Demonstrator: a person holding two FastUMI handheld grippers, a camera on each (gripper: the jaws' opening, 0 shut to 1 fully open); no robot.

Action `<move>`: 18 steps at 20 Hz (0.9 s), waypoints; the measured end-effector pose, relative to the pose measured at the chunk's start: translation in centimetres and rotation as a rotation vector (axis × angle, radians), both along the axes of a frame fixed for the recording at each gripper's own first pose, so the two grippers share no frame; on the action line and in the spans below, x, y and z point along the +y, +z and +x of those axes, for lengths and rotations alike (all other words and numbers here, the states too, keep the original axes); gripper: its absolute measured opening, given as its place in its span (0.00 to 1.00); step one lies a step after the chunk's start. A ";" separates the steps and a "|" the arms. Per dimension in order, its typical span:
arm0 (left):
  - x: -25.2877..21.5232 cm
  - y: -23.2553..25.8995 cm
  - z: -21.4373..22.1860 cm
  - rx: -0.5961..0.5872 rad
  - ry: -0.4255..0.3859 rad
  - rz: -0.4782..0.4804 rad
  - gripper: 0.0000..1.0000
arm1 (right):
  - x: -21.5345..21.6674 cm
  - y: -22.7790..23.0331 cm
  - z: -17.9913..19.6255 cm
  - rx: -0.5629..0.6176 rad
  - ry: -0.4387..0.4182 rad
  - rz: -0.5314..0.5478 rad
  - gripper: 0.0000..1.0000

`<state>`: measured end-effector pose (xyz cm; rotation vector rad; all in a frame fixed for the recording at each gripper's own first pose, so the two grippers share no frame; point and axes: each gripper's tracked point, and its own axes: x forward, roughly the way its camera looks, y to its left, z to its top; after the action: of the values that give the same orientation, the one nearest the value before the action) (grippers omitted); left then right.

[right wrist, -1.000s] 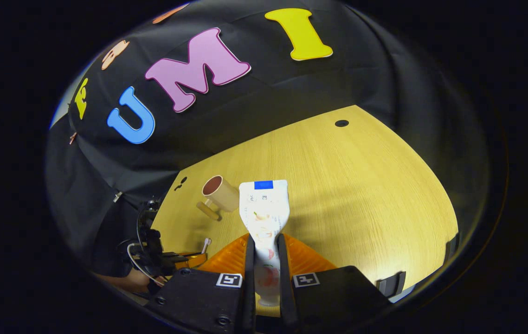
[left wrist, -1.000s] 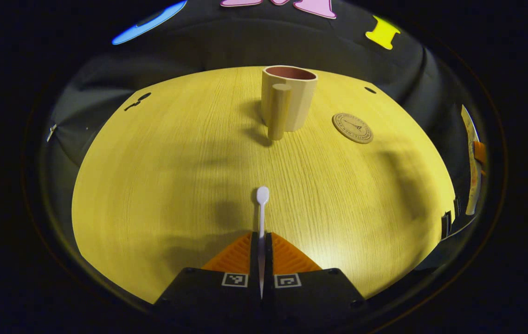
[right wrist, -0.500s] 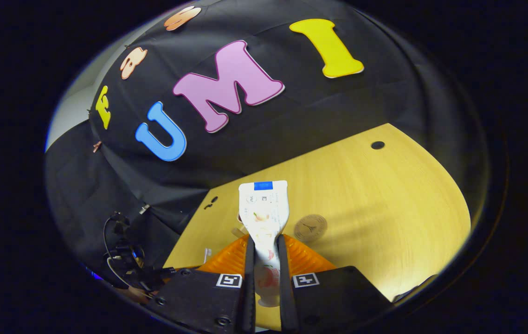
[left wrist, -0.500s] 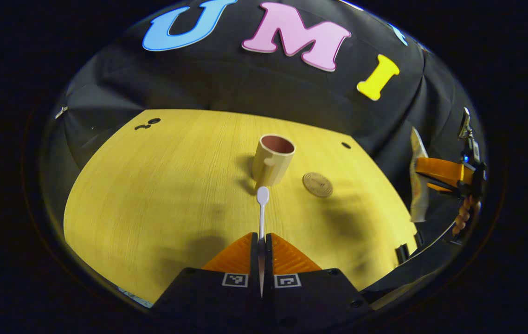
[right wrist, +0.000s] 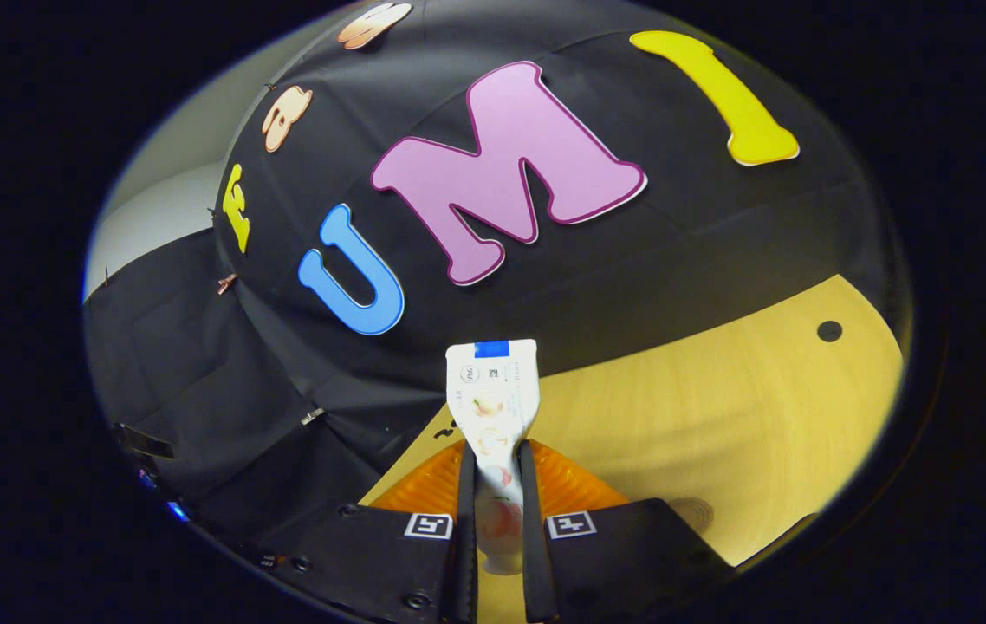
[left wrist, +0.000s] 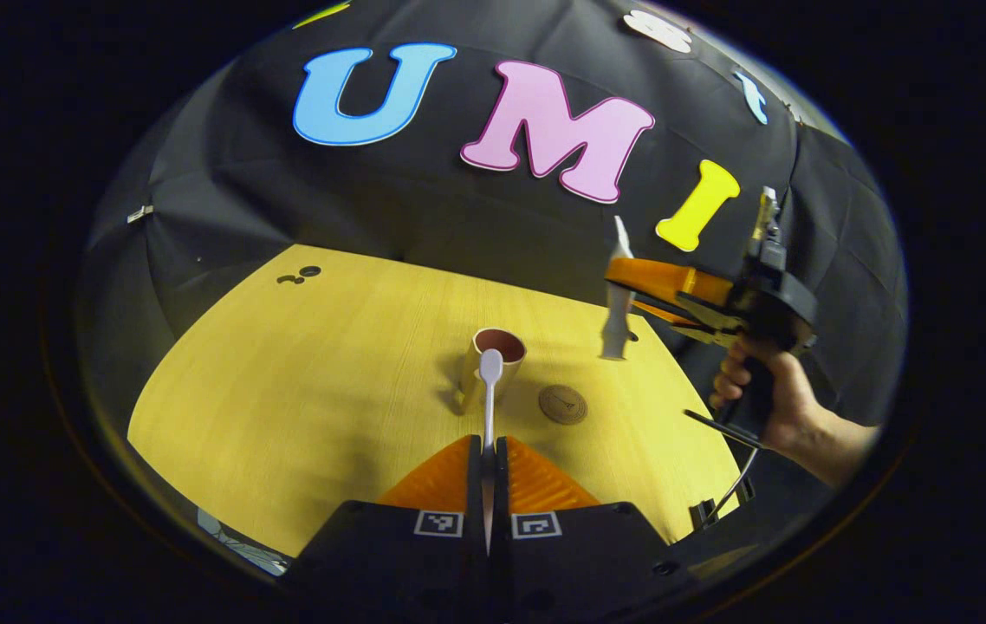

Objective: Put the toothbrush and toothpaste on the desktop into the cup, then pick up the cup and place it on the coaster on the desktop.

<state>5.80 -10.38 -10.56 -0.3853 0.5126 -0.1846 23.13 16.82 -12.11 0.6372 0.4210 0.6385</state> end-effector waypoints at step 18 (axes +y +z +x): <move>-0.7 1.4 2.8 -0.043 0.094 0.006 0.06 | 9.2 -12.2 5.5 -0.043 0.136 -0.165 0.25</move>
<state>8.64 -11.11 -9.13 -0.3978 0.4520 -0.0999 28.67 26.00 -24.31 0.4395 0.4741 0.7368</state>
